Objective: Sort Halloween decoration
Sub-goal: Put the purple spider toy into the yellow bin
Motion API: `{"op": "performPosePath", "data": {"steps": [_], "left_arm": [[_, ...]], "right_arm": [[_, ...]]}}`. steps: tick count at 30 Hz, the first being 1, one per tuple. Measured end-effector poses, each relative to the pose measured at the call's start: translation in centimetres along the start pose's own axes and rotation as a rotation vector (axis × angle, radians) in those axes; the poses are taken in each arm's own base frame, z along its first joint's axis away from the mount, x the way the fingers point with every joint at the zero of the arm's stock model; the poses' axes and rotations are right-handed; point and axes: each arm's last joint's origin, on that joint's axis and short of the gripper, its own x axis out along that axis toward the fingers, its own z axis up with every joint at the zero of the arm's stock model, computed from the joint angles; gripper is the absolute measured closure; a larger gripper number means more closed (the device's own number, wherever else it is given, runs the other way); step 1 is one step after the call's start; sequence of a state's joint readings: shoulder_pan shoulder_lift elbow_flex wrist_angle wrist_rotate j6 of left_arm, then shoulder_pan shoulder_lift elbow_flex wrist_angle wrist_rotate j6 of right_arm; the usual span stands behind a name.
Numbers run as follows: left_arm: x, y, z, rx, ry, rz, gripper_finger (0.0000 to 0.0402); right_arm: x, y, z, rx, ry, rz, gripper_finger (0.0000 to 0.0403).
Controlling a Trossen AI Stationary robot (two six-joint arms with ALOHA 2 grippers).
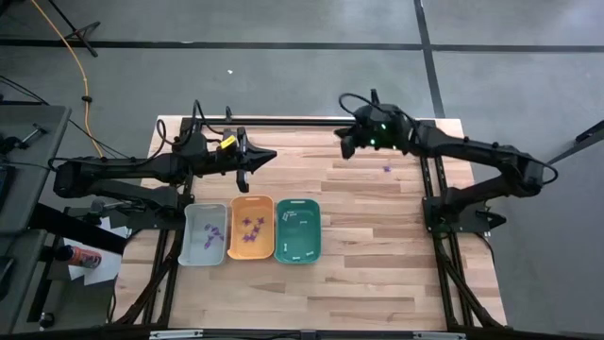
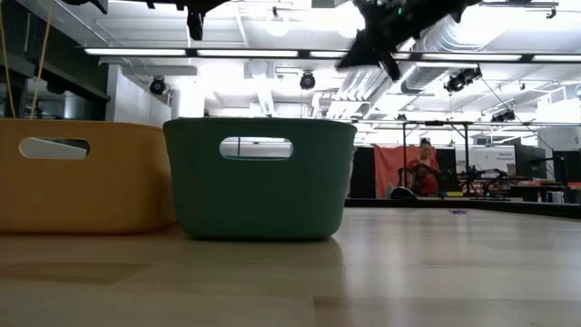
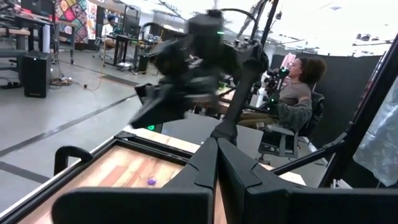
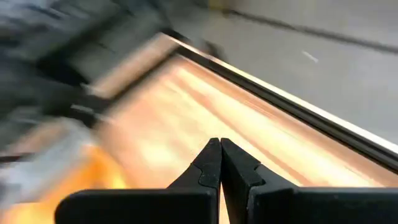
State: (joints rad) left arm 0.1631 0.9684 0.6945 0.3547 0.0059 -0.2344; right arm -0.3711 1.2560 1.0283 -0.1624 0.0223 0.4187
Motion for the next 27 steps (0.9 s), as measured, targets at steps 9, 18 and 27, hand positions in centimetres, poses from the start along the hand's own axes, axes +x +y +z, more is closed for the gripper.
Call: {"op": "performPosePath", "data": {"steps": [9, 18, 27], "left_arm": [[0.0, 0.2, -0.7, -0.044, 0.068, 0.018, 0.0401], [0.0, 0.2, -0.6, -0.052, 0.062, 0.037, 0.0401], [0.0, 0.3, -0.6, -0.040, 0.056, 0.061, 0.0401]], "right_arm": [[0.1, -8.5, -1.0, 0.085, 0.292, -0.476, 0.0401], [-0.4, -13.6, -6.1, 0.266, 0.415, -0.637, 0.0304], [-1.4, -15.1, -11.0, 0.470, 0.587, -0.700, 0.0235]]}}
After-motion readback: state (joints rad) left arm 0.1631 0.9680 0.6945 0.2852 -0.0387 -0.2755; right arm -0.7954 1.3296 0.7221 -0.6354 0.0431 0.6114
